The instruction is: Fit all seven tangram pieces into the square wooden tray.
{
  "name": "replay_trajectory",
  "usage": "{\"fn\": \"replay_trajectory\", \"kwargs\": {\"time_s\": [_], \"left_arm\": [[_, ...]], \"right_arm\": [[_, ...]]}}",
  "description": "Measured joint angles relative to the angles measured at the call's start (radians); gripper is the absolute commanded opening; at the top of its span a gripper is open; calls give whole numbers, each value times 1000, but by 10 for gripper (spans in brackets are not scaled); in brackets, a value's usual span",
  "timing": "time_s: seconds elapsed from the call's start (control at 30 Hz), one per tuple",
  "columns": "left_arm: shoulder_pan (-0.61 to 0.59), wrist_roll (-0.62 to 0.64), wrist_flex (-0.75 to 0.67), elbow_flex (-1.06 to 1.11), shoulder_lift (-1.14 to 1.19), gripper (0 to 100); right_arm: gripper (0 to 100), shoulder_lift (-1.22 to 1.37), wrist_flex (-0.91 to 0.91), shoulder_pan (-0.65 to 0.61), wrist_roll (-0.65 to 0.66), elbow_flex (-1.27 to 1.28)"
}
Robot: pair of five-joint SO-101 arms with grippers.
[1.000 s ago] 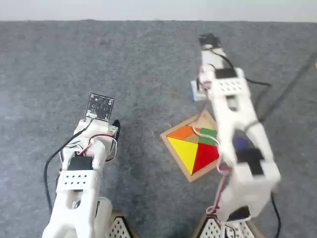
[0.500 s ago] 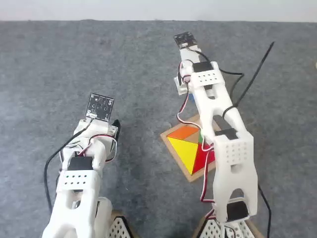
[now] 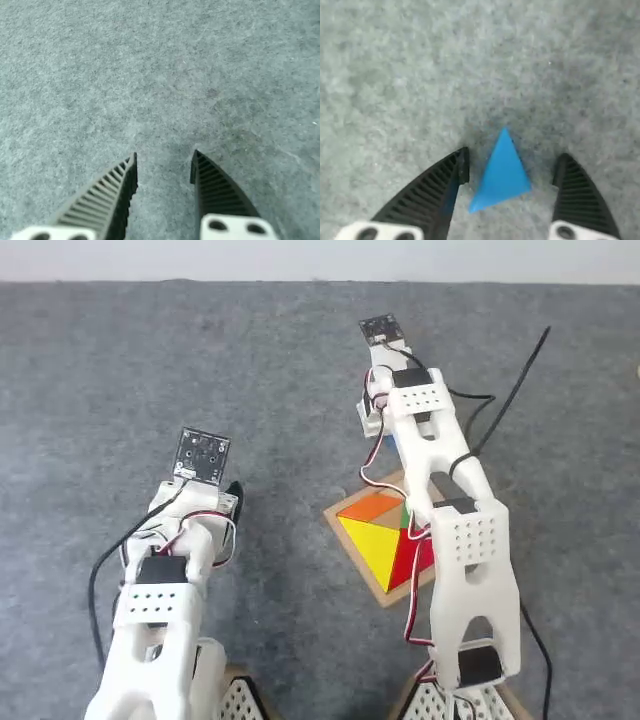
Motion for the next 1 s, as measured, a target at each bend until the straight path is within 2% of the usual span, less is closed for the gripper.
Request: {"fn": "replay_trajectory", "kwargs": {"time_s": [0.07,0.47,0.6,0.83,1.0], "left_arm": [[0,0,0,0,0,174],[0,0,0,0,0,174],[0,0,0,0,0,174],[0,0,0,0,0,174],[0,0,0,0,0,174]], "right_arm": [[93,-2,17,8,-2,-3],[118,-3,83,12,-37,-23],[118,-48,161,28,-48,-9],[118,-267,330,87,-46,-8],[117,-451,471,160,35,-6]]}}
